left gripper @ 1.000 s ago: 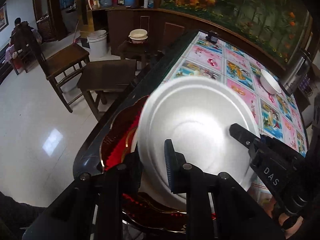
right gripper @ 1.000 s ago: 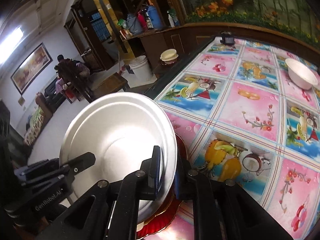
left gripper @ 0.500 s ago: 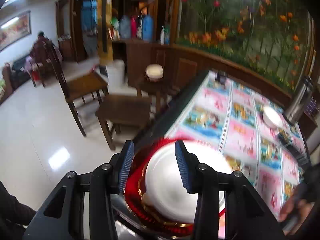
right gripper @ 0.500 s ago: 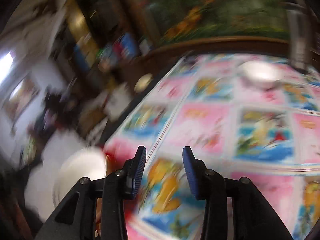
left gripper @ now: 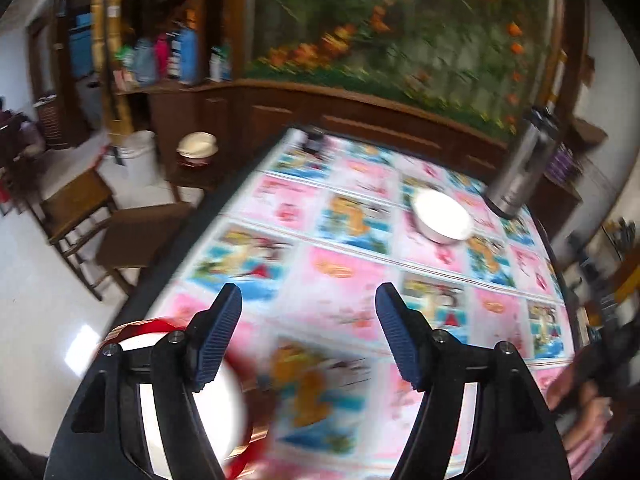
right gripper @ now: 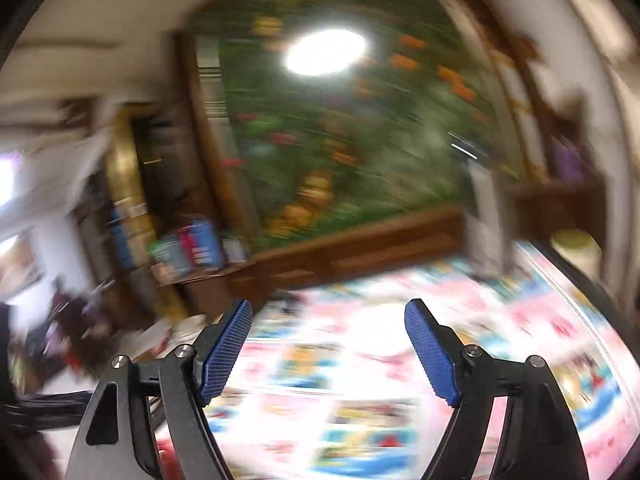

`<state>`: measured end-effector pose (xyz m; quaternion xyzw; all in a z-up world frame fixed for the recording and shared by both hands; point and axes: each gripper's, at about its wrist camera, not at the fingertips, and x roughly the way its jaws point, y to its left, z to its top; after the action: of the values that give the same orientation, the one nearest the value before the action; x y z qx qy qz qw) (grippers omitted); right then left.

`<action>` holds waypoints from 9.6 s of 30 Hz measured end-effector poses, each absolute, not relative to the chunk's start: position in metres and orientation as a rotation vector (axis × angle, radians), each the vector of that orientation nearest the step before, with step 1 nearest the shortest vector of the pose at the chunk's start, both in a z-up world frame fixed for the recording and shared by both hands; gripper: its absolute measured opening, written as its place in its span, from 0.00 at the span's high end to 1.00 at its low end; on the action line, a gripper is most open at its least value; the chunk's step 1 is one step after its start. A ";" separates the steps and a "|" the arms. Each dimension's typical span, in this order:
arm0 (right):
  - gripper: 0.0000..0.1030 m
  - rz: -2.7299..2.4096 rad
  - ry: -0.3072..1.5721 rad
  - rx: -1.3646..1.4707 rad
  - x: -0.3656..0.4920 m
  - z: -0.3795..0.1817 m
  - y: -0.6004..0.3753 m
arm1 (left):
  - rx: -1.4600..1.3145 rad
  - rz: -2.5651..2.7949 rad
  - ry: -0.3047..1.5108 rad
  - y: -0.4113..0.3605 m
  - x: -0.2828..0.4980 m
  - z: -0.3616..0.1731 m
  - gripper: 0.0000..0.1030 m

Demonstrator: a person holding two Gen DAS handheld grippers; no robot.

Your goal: Organize plates and bowls

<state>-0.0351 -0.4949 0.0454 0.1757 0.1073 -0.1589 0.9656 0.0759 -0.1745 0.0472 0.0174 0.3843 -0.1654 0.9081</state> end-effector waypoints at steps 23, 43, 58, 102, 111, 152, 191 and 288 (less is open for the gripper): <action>0.22 -0.371 0.411 0.785 -0.022 -0.047 -0.624 | -0.215 -0.347 1.050 -0.381 0.254 -0.057 0.33; 0.25 -0.363 0.431 0.760 -0.017 -0.053 -0.623 | 0.041 -0.404 1.172 -0.419 0.244 -0.085 0.90; 0.26 -0.272 0.445 0.745 -0.014 -0.057 -0.619 | 0.048 -0.505 1.269 -0.285 0.098 -0.081 0.91; 0.92 0.071 0.923 0.524 -0.065 -0.055 -0.385 | 0.016 -0.624 1.047 -0.145 -0.014 -0.044 0.91; 0.92 0.226 0.817 0.422 -0.015 0.004 -0.310 | -0.097 -0.453 0.844 -0.061 0.004 0.015 0.91; 0.47 0.007 0.641 0.333 -0.007 -0.034 -0.334 | -0.021 -0.247 0.681 -0.023 0.004 0.008 0.43; 0.16 -0.395 0.551 0.202 -0.125 -0.011 -0.458 | 0.101 -0.549 0.566 -0.191 -0.033 0.012 0.14; 0.16 0.250 0.513 0.041 -0.088 -0.017 -0.221 | 0.087 0.040 0.549 0.003 -0.040 -0.019 0.00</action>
<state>-0.0882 -0.2213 -0.0171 0.0202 0.2528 0.1235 0.9594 -0.0402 0.0032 -0.0187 0.0428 0.2709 0.0195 0.9615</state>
